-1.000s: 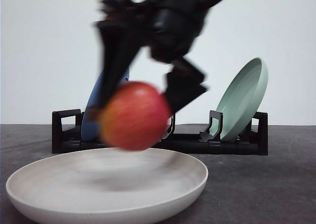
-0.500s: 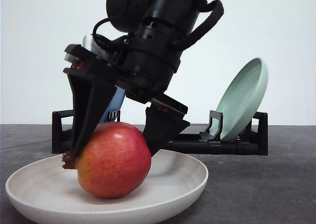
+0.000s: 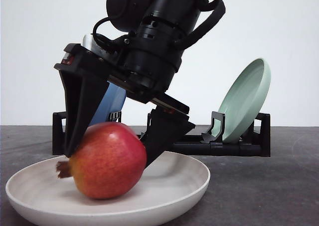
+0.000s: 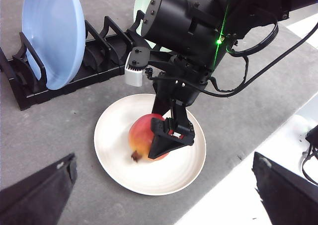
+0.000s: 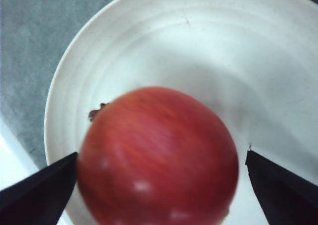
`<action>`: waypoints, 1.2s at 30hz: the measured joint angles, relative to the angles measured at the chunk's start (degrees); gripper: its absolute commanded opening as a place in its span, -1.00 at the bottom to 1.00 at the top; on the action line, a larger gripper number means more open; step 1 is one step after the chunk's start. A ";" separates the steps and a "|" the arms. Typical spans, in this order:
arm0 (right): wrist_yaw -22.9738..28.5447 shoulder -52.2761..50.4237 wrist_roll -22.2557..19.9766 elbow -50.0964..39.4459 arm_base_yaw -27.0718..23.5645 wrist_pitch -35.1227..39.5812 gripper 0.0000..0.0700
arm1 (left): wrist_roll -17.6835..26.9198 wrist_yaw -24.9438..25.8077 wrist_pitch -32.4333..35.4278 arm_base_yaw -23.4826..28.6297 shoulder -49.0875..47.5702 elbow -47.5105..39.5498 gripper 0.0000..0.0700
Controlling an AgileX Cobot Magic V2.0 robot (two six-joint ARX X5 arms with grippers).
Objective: Place pomegranate in white plate
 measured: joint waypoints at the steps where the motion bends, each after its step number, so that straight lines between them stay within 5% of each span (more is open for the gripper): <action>1: 0.03 -0.50 -0.08 0.17 -0.02 -0.28 1.00 | -0.13 0.00 0.00 0.00 0.00 0.00 1.00; 9: 2.00 -13.64 -1.79 2.02 -0.91 -7.19 1.00 | -0.86 -0.02 0.00 0.00 -0.01 0.00 1.00; 22: 18.94 -44.68 -2.98 1.04 -1.13 -23.03 1.00 | -1.01 -1.97 1.88 0.00 0.00 0.00 1.00; 36: 22.09 -79.08 4.93 -20.96 -1.13 -8.18 1.00 | 4.32 -4.76 11.04 0.00 -0.01 0.00 1.00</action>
